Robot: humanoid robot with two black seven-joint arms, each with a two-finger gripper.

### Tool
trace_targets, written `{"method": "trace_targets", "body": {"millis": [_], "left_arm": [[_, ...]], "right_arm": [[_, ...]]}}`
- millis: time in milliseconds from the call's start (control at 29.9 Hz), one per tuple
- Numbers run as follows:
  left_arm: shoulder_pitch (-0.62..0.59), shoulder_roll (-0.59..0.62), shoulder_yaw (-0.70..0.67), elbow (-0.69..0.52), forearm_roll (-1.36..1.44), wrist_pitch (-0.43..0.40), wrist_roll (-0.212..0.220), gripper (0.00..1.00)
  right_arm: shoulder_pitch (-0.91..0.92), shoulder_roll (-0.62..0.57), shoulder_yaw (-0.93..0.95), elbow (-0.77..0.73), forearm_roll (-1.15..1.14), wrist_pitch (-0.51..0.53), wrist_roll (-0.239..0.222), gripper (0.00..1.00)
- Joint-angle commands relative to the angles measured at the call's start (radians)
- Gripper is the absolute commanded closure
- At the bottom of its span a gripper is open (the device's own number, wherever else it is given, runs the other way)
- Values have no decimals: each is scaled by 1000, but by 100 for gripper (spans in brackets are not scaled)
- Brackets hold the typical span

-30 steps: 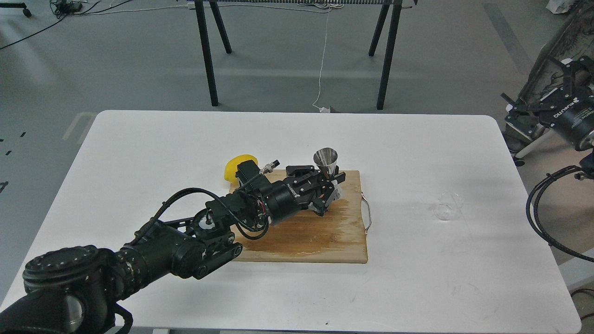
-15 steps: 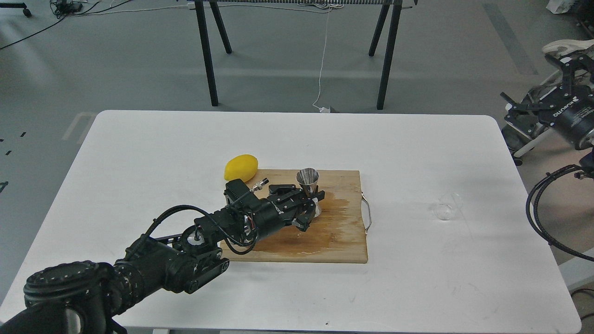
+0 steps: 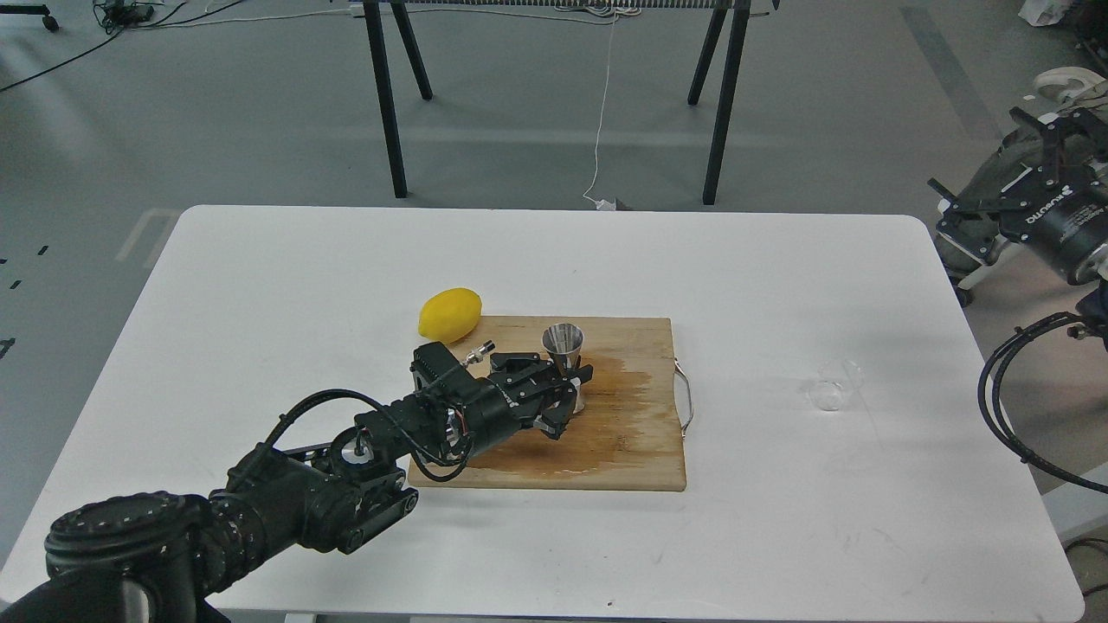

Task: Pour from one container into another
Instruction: 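Lower the jigger onto the cutting board and open the left gripper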

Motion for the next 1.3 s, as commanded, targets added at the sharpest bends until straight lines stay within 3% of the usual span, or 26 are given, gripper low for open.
{"method": "trace_targets", "body": {"millis": [0,568,669,735,869,1270], "left_arm": [[0,0,0,0,0,0,0,85],[0,0,0,0,-2,0,0,65],[1,0,0,-2,-2,0,0,43],[3,0,3,-9,-2,0,0,23],[4,0,11,-11,-2,0,0,4],[47,22,8,-18,-3,0,0,1]], "right_arm": [[-11,1,-65,0,0,0,-5,1],[-25,1,-62,3,2,0,-2,1],[-26,1,-62,3,2,0,-1,1],[-26,1,-60,3,2,0,-1,1],[-25,1,-60,3,2,0,-1,1],[-26,1,-60,6,2,0,2,1]]}}
